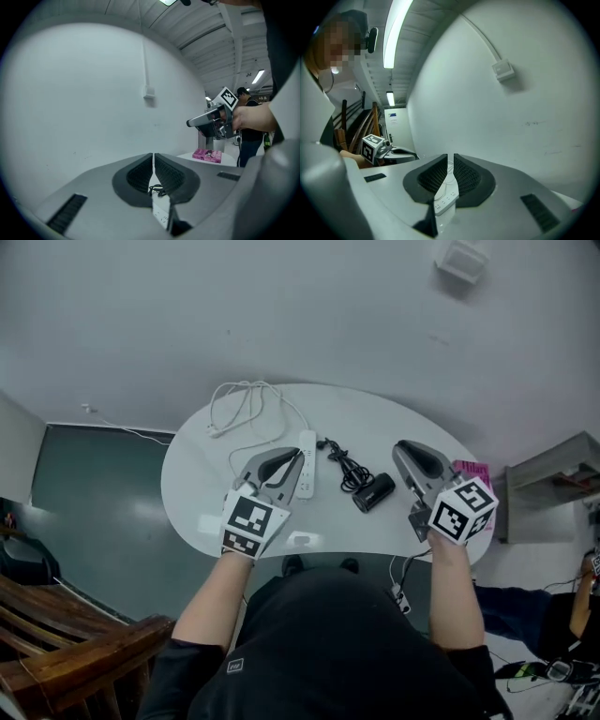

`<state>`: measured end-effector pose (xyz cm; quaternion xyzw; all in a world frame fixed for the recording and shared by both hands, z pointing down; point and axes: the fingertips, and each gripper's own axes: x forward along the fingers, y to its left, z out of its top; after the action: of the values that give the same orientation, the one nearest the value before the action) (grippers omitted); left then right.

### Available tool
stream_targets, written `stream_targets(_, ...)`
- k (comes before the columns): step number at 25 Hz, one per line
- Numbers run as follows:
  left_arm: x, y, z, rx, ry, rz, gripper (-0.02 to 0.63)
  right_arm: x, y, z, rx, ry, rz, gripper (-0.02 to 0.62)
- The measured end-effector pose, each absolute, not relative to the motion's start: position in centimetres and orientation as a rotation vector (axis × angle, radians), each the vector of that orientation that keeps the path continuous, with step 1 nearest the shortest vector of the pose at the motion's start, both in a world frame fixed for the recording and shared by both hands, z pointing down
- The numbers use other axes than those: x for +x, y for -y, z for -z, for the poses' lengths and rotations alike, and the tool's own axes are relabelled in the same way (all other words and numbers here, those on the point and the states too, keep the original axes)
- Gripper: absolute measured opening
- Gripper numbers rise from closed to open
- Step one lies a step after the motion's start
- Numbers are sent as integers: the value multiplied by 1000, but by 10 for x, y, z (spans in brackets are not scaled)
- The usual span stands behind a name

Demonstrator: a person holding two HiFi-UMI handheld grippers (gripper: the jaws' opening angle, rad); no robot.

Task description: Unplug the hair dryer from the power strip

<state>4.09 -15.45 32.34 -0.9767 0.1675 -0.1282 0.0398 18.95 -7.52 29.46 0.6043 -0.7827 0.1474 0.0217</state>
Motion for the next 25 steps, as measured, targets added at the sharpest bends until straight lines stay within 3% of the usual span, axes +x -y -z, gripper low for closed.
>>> stream_targets(13,93,126,-274,-3028,-557,309,23,272,9,-230,2118,2428,-244,46)
stream_targets(25,83,163,-231,-2976,-733,195,23,311,0,-198,2379,2348,37,35)
